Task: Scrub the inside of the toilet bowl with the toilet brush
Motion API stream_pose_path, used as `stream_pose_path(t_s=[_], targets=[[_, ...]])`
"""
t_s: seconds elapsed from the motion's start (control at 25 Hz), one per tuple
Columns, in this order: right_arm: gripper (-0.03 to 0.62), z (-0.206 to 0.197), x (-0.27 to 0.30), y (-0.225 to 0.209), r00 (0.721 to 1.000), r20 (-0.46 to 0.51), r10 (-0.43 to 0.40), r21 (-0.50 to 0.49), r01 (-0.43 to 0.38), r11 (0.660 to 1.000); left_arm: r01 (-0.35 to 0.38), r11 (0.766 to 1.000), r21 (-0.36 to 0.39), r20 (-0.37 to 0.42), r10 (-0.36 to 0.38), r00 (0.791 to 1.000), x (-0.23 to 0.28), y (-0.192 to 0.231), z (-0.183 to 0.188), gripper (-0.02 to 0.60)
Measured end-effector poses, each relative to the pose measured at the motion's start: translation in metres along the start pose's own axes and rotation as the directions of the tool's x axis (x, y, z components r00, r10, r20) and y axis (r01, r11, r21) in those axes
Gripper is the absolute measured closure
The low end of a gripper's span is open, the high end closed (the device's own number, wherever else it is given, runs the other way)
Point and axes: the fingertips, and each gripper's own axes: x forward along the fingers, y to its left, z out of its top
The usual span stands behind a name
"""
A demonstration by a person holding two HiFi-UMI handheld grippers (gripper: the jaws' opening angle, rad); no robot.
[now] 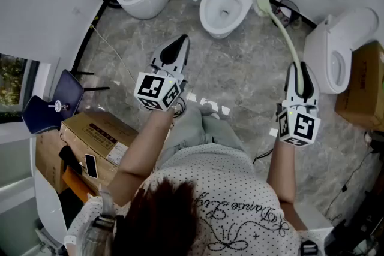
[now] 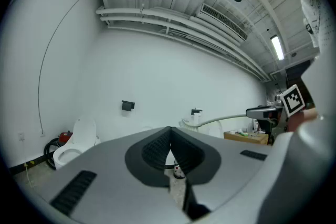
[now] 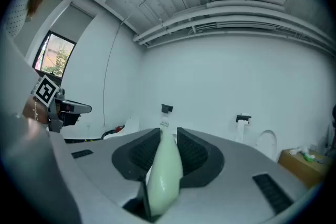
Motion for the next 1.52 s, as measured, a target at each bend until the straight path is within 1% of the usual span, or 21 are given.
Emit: stream_pose_path(t_s=[0.08,0.24,0.4,0.56,0.84,1.08,1.28,1.52], targets=[[0.484,0.0,0.0,0.0,1.0,0.006,0.011,0.012,-0.011,1.0,-0.002,1.0,0.001,0.002,0.002,1.0,0.001,-0.002,0.0,0.58],[0.482,0.006,-0.002,-0.002,0.998,0.059,0.034,0.083,-0.039,0.996,-0.004,1.0,0.011,0.011,0.004,1.0,0.003,-0.005,0.002,0.58],[0.483,0.015,0.001,-0.004,0.995,0.088,0.049,0.088,-0.056,0.995,-0.006,1.0,0.014,0.022,0.005,1.0,0.007,-0.01,0.005,0.58],[0.484,0.022,0.007,-0.005,0.992,0.108,0.067,0.098,-0.077,0.992,-0.005,1.0,0.019,0.018,0.005,1.0,0.01,-0.01,0.006,0.58],[0.484,0.026,0.033,-0.007,0.988,0.128,0.083,0.134,-0.1,0.986,-0.008,1.0,0.015,0.016,0.008,1.0,0.029,0.006,0.005,0.58],[0.482,0.03,0.084,-0.005,0.99,0.122,0.074,0.126,-0.09,0.988,0.01,1.0,0.009,0.023,-0.01,1.0,0.074,0.045,0.006,0.58],[0.482,0.035,0.153,0.002,0.992,0.108,0.057,0.133,-0.071,0.989,0.043,0.999,0.007,0.021,-0.043,0.999,0.129,0.095,0.009,0.58],[0.482,0.042,0.235,0.017,0.996,0.09,0.027,0.137,-0.04,0.99,0.097,0.995,0.028,0.019,-0.097,0.995,0.194,0.157,0.018,0.58]])
